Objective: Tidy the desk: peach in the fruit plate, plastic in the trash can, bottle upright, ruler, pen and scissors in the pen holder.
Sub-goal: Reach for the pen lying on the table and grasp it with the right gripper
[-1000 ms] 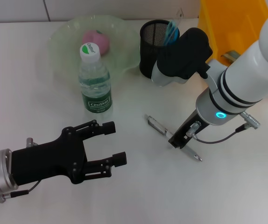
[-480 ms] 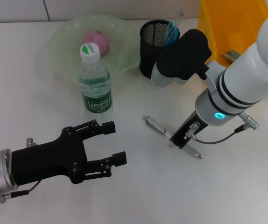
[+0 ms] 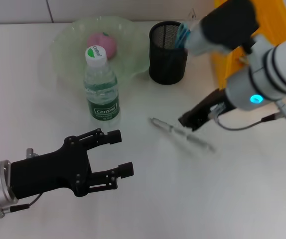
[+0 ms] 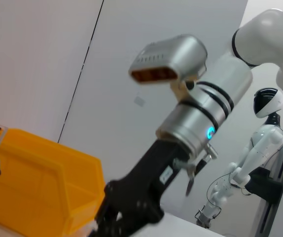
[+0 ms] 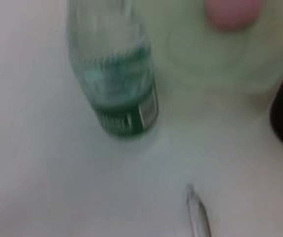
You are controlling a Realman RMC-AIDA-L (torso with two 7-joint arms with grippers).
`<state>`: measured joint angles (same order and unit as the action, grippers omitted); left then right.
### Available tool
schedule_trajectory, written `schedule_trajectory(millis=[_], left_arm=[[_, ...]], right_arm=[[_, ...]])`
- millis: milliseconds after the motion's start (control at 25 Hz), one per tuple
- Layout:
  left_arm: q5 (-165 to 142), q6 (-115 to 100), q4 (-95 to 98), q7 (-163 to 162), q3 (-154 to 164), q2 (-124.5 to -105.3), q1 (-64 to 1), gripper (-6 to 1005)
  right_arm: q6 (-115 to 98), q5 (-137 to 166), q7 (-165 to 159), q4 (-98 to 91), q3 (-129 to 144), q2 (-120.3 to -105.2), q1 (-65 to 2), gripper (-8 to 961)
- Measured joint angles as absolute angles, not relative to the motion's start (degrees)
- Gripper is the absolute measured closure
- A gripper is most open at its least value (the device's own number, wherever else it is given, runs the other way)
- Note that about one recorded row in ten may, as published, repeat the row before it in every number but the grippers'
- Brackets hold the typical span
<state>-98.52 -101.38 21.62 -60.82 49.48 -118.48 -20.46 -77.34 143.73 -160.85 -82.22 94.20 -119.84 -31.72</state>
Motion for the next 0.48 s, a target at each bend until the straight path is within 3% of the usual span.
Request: schedule_trajectory(millis=[280,480], left_arm=[[-98.52,-101.27,21.62,-61.3,49.39,-118.42,-20.39,167],[-98.52,-101.23,21.62,-61.47,49.39,-118.39,-20.52,167]], right_arm=[[-78.42,129.3,-149.21,-82.47,78.85,-119.45,-28.41,901],[-82.94,130.89,-149.44,-82.52,77.68,-119.12,-30.97,938]])
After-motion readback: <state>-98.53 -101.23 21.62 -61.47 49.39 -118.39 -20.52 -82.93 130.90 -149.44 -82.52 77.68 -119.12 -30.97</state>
